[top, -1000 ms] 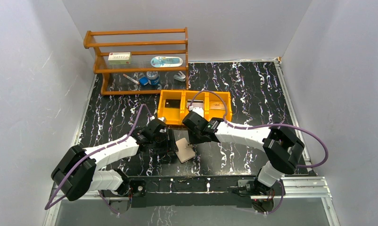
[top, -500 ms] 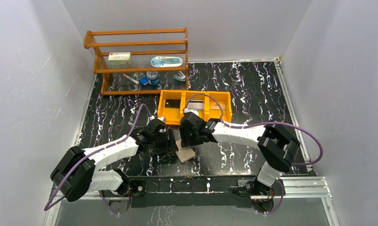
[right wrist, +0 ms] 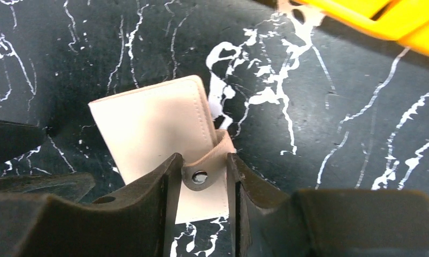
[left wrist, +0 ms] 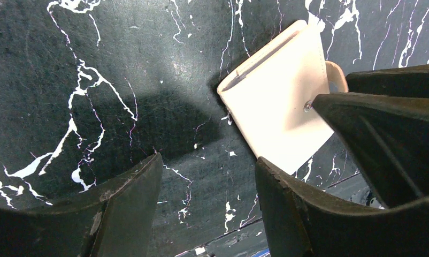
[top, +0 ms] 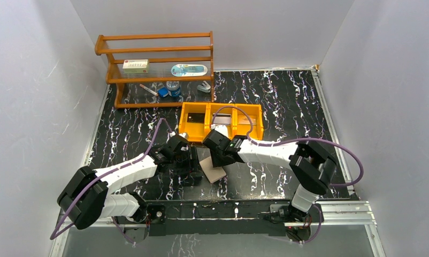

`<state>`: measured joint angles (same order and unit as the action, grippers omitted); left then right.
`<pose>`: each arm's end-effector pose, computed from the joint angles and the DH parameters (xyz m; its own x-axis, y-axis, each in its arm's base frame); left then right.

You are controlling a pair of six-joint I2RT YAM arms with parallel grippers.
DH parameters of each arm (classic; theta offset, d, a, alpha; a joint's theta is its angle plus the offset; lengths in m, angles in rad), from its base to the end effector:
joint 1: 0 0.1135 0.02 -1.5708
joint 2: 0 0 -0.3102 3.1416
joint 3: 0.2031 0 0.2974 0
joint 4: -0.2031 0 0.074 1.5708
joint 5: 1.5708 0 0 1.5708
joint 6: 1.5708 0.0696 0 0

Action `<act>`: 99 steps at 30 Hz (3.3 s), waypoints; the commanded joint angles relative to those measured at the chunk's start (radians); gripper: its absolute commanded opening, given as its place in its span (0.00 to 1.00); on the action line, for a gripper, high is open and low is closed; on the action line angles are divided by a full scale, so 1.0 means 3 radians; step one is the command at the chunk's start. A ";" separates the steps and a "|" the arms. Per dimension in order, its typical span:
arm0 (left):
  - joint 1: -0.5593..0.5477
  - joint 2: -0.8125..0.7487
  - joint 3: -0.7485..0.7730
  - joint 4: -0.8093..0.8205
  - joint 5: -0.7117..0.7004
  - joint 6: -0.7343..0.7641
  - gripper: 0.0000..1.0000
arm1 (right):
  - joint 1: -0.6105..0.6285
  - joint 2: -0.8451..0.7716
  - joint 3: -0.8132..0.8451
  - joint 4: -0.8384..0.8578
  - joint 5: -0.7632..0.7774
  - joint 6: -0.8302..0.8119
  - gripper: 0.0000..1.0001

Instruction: Take the credit cards out of the card holder

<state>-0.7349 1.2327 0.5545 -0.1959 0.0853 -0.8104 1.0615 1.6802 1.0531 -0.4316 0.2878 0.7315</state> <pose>0.1990 -0.1878 0.1602 -0.9056 -0.1546 -0.3949 0.0761 0.8568 -0.5100 0.2093 0.3343 0.1768 -0.8302 -0.1730 -0.5299 -0.2886 0.9467 0.1432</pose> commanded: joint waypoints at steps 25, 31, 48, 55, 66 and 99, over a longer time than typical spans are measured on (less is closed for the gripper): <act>0.0008 -0.0084 0.0095 -0.0087 -0.0023 0.0037 0.62 | -0.0025 -0.0085 0.0078 -0.0170 0.0453 -0.0066 0.28; 0.0006 -0.0107 0.0089 -0.0099 -0.0048 0.0037 0.62 | -0.0031 -0.0014 0.0048 -0.0093 0.0412 -0.0162 0.31; 0.0006 -0.0681 0.0017 -0.0377 -0.0688 -0.0168 0.80 | -0.0046 -0.0610 -0.0242 -0.0038 0.0270 -0.0053 0.00; 0.0016 -0.1387 -0.0090 -0.0600 -0.1210 -0.0315 0.98 | -0.0052 -0.1178 -0.0503 0.0461 -0.0284 0.0120 0.00; 0.0022 -0.1969 -0.0094 -0.1002 -0.1527 -0.0486 0.98 | -0.0051 -0.0753 -0.0353 0.1120 -0.1134 0.0286 0.00; 0.0008 -0.0210 0.0206 0.0336 0.0617 0.0297 0.76 | -0.0557 -0.1540 -0.1998 0.1269 -0.0633 0.1053 0.02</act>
<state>-0.7326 1.1088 0.5728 -0.1562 0.1364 -0.7593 0.8978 1.2308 0.4667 -0.0929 0.0761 1.0229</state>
